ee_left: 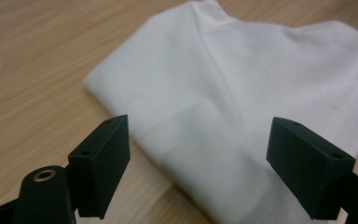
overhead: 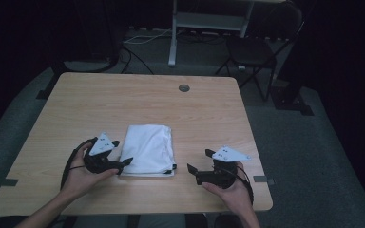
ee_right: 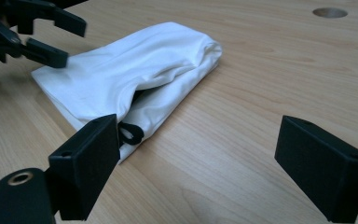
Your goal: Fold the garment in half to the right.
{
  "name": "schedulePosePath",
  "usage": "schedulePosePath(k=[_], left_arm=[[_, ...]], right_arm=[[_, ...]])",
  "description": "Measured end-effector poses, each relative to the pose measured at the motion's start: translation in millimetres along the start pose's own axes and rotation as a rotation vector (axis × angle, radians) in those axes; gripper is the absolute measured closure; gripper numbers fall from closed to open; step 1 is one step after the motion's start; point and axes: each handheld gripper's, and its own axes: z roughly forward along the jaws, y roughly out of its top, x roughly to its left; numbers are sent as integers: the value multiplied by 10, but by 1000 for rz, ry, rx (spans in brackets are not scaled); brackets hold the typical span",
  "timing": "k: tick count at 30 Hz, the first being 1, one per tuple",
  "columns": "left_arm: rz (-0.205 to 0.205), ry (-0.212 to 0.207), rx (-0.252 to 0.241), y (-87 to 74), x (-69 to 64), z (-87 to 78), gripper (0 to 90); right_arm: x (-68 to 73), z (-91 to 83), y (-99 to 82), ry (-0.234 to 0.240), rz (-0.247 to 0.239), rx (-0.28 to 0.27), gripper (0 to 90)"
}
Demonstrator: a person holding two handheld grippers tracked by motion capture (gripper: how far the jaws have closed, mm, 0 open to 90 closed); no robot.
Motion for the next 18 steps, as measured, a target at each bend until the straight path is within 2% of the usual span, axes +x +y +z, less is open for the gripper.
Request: schedulePosePath(k=[5, 16, 18], left_arm=[[-51, 17, -54, -53, 150, -263, 209], [-92, 73, -86, -186, 338, -556, 209], [-104, 101, -96, -229, 424, -683, 209]], right_arm=[[-32, -31, 3, -17, 4, -9, 130], [-58, -86, 21, -34, 3, -14, 130], [-80, -117, 11, -41, 3, -20, 130]])
